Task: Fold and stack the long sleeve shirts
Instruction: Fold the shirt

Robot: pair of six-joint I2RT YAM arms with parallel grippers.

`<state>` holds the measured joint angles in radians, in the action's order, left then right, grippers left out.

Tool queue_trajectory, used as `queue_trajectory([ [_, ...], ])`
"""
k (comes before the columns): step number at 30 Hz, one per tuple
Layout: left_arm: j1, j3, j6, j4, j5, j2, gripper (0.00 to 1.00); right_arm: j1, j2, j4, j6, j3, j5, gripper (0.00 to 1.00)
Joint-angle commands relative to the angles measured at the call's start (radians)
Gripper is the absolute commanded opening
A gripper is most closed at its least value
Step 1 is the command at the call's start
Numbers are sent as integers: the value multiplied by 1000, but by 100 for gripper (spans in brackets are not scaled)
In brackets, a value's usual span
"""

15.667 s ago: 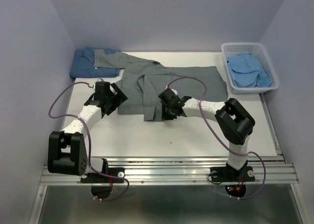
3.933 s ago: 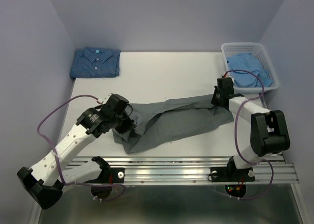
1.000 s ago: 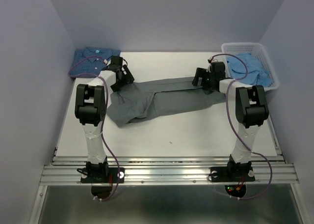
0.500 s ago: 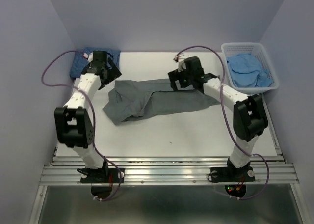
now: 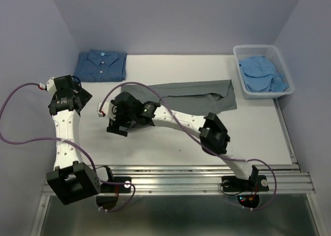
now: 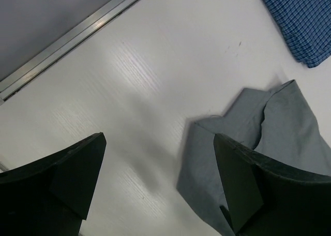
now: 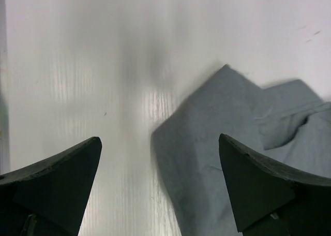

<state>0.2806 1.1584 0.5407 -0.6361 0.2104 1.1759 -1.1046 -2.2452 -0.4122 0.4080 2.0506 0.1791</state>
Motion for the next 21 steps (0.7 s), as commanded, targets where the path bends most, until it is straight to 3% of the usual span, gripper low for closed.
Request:
queue_trajectory([
  [1, 37, -28, -68, -19, -54, -35, 99, 15, -190, -175, 52, 293, -75, 100],
  [4, 42, -34, -74, 2, -91, -35, 99, 6, -264, -175, 64, 364, -96, 100],
  [12, 45, -60, -70, 38, -106, -13, 99, -24, -315, -161, 130, 304, -121, 97],
  [15, 45, -68, -68, 52, -117, -7, 99, -44, -344, -171, 137, 324, -165, 83],
  [19, 48, -74, -70, 65, -131, 1, 99, -54, -301, -82, 112, 257, -173, 43],
  [21, 49, -74, -68, 67, -134, 4, 99, -54, -271, -8, 89, 223, -210, 41],
])
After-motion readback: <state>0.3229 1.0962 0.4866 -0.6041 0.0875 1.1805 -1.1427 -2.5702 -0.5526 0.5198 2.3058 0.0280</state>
